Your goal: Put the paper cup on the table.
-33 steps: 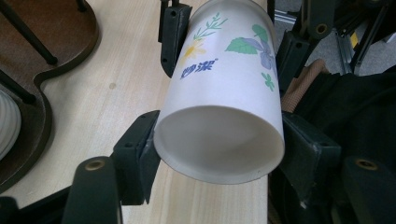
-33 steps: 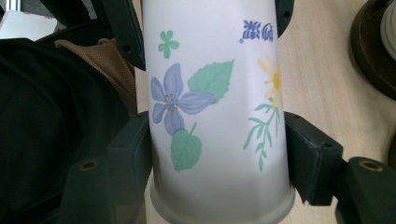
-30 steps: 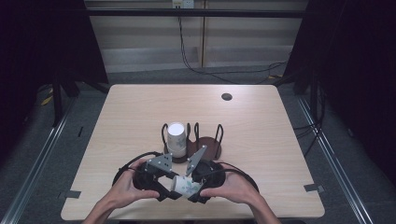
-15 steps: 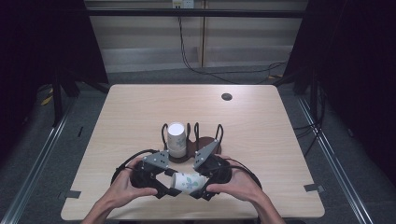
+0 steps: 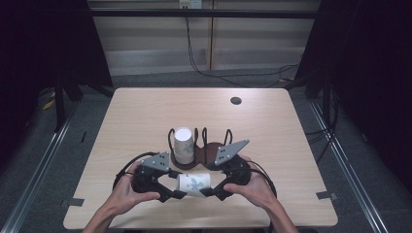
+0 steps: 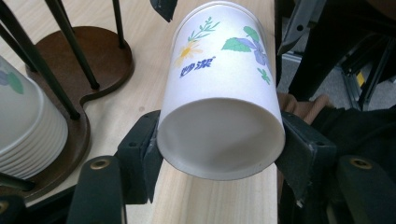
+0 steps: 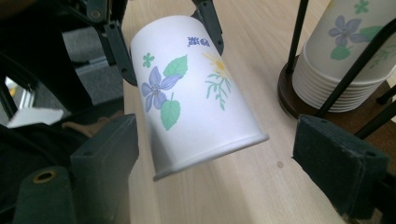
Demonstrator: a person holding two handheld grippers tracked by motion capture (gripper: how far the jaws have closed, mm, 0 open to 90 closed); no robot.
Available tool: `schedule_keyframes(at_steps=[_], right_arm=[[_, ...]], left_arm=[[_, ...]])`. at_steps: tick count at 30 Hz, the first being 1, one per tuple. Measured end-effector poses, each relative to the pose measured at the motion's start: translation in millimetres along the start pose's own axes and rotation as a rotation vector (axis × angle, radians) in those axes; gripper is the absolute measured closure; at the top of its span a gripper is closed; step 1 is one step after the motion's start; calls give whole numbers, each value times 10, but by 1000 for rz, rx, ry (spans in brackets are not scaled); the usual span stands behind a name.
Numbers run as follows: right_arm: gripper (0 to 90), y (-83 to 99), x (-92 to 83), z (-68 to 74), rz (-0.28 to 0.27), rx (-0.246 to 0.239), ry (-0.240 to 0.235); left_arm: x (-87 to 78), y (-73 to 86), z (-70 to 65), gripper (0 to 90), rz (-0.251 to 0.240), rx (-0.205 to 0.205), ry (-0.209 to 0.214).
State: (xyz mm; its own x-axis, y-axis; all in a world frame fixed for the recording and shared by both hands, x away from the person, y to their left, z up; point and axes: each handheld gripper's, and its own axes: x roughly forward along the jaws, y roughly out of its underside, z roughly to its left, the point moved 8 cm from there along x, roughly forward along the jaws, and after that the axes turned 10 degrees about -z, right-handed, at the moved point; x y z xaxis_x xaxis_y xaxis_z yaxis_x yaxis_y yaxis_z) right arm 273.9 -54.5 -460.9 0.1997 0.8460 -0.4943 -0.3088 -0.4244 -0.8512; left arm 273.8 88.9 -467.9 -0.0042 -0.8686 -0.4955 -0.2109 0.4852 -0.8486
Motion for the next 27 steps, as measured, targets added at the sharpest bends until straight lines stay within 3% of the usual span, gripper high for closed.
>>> schedule_keyframes(at_steps=[6,8,11,18,20,27], right_arm=[[139,-25,-37,-48,-44,25,18],[140,-40,-48,-41,-47,14,40],[139,-43,-58,-19,-53,21,26],[137,-82,-137,-54,-118,30,47],[137,-80,-136,-37,-123,34,29],[142,-22,-83,-57,-117,58,45]], left_arm=[[-52,4,57,372,-29,1,-28],[-67,-22,59,371,-58,-12,-28],[-75,-56,61,371,-94,-13,-28],[-67,-46,105,370,-116,-7,-59],[-73,-49,101,370,-128,-9,-58],[-116,-79,108,370,-165,-8,-64]])
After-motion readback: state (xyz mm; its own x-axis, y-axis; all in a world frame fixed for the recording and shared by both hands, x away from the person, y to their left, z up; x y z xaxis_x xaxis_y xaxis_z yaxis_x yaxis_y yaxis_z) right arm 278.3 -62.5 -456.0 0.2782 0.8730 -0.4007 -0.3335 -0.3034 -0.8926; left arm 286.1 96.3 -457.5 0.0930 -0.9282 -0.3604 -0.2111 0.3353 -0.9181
